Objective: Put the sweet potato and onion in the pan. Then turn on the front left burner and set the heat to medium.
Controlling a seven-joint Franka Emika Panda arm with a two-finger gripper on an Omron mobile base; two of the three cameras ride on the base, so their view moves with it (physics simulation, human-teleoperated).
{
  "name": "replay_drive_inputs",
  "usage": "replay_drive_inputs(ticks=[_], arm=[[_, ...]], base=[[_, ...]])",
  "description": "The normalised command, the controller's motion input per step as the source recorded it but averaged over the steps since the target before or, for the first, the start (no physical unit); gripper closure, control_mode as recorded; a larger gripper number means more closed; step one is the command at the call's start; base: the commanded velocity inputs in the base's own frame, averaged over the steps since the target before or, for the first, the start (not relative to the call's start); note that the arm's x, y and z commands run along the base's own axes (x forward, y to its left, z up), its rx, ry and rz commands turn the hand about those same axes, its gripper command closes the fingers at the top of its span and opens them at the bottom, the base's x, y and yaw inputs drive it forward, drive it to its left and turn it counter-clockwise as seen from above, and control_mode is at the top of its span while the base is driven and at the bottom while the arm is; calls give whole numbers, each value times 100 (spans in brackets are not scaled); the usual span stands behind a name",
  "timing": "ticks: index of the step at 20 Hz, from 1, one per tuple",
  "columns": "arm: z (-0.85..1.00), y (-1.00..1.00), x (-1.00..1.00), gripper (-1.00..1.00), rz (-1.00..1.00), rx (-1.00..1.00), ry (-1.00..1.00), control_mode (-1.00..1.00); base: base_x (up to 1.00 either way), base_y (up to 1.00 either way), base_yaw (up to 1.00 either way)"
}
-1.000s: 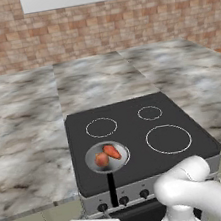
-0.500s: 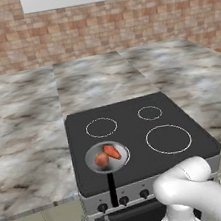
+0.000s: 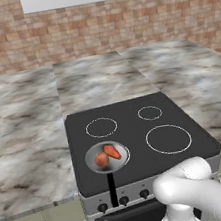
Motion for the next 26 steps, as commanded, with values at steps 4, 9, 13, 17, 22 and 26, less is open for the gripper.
replay_drive_inputs(ticks=[4, 9, 13, 17, 22, 26], arm=[[-1, -1, 0, -100, 9, -5, 17, -100], [0, -18, 0, -100, 13, -2, 2, -100], [1, -25, 0, -100, 14, -6, 0, -100], [9, -33, -7, -100, 8, -1, -1, -100], [8, -41, 0, -100, 2, 0, -3, -100], [1, -51, 0, -100, 0, 0, -3, -100]], base=[[0, 0, 0], [0, 0, 0], [0, 0, 0], [0, 0, 0], [0, 0, 0], [0, 0, 0]])
